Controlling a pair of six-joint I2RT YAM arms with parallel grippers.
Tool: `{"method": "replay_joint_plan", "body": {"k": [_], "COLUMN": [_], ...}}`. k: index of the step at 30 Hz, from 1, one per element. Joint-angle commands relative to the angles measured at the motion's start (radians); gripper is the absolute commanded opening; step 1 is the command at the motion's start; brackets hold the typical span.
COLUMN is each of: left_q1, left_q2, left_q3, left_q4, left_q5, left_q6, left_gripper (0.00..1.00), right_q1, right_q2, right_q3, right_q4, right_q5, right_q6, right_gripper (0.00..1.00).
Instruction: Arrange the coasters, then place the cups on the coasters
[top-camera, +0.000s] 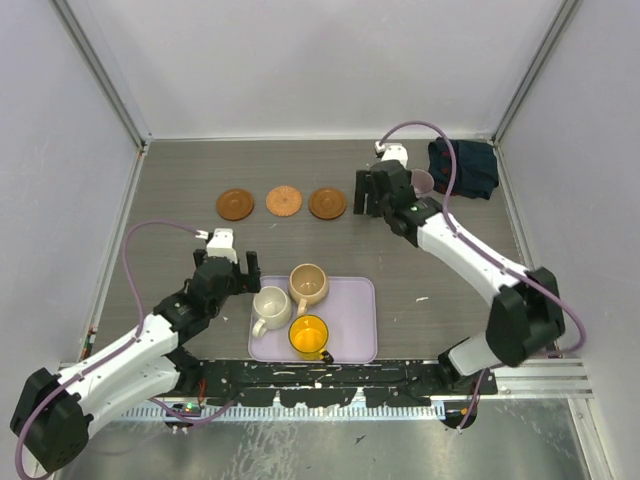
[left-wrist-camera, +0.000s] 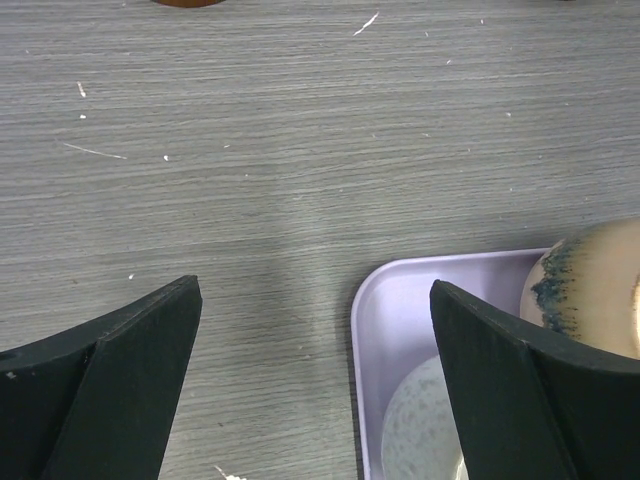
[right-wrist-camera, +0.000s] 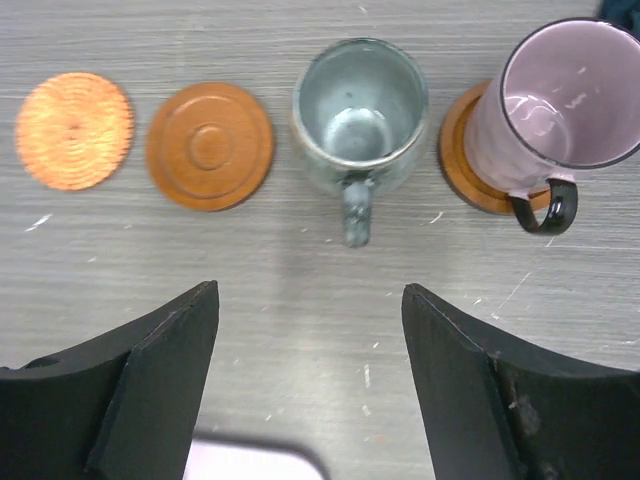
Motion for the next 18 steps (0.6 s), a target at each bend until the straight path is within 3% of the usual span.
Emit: {"method": "replay_joint_plan", "body": {"k": [1,12,18], "left_q1": [0.004,0.004,0.002], "left_q2": [-0.047,-0.125,-0.140], "left_q3": [0.007,0.032,0.042], "left_q4": [-0.008,-0.093,-0.110], "left_q5": [-0.018,0.029,0.074], "left_q6": [-0.001,-0.020,-0.052], "left_gripper": [0.98,0.98,0.98], "right_q1": [0.073,0.478,0.611], "right_q2": [-0.153,-0.396,-0.455], "right_q3": [-0.067,-0.325,-0.404], "right_q4": [-0.052,-0.196,-0.169], "right_q5": [0.019,0.046,0.063], "right_q6": [0.068,0.333,0.430], "right_gripper": [0.78,0.78,0.78]}}
